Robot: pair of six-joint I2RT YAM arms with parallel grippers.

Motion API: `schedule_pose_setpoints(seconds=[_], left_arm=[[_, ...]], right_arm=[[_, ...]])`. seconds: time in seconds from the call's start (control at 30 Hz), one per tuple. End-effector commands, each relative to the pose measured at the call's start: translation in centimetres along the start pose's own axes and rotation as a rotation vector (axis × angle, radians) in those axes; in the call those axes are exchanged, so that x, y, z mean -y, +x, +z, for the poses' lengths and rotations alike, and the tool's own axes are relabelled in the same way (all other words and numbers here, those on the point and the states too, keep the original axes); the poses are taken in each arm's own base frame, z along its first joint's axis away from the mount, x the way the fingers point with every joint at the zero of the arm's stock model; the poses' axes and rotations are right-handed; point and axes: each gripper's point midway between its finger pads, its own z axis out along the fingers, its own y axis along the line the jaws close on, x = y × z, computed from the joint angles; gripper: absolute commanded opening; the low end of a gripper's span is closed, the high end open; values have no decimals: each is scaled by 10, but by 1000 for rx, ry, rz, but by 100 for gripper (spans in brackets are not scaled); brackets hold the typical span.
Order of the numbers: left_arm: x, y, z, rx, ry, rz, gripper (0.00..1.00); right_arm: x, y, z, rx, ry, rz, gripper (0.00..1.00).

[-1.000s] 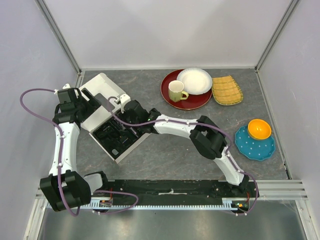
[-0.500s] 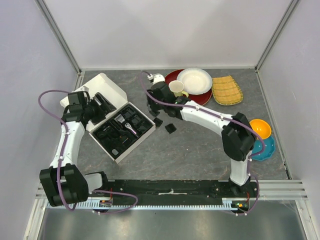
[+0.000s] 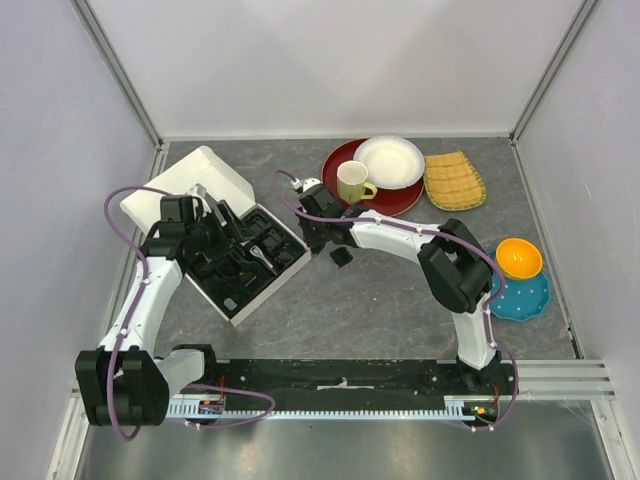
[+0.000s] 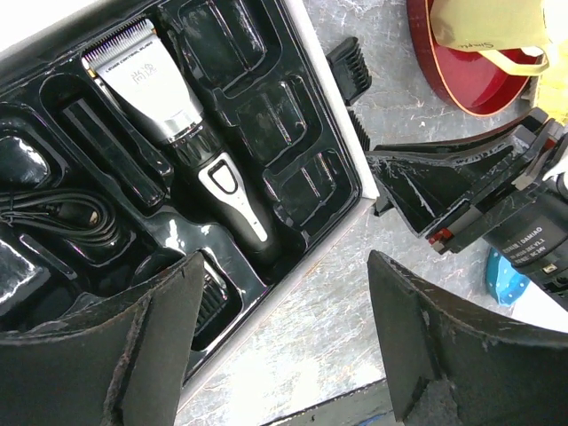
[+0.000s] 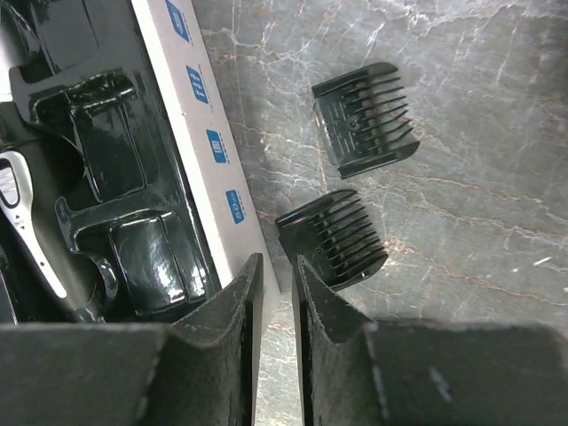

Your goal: Sort the hair-cutting tools

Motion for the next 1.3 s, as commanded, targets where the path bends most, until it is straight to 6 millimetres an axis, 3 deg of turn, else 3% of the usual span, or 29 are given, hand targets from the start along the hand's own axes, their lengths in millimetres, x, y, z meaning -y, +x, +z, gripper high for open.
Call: schedule_pose_setpoints(seconds=[0.0, 0.03, 0.23, 0.3, 0.43, 0.57, 0.73, 0.83, 1.03, 1.2, 1.27], left_arm=[[15, 0, -4, 26, 37, 4, 80], [16, 3, -4, 19, 38, 8, 80], [22, 13, -6, 6, 50, 14, 80], [23, 16, -7, 2, 56, 13, 80], [30, 23, -7, -16, 73, 28, 80], [42, 29, -6, -38, 115, 45, 80], [73, 43, -1, -74, 208, 74, 80], [96, 55, 7, -100, 269, 80, 80], [140, 93, 40, -162, 309, 95, 80], [147, 116, 85, -162, 223, 43, 79], [148, 110, 98, -105, 178, 12, 77]], right_arm=[[-22, 8, -3, 0, -113, 24, 25], [-24, 19, -4, -15, -115, 18, 25], [-50, 46, -27, -39, -194, -33, 25], [-48, 44, -36, -17, -178, -22, 26], [-23, 38, -54, 41, -77, 1, 30], [6, 17, -83, 129, 21, 66, 40], [67, 23, -98, 134, 174, 165, 47], [92, 28, -108, 141, 231, 212, 48], [122, 44, -126, 160, 307, 302, 49], [131, 53, -133, 175, 324, 346, 51], [133, 57, -132, 161, 323, 347, 51]])
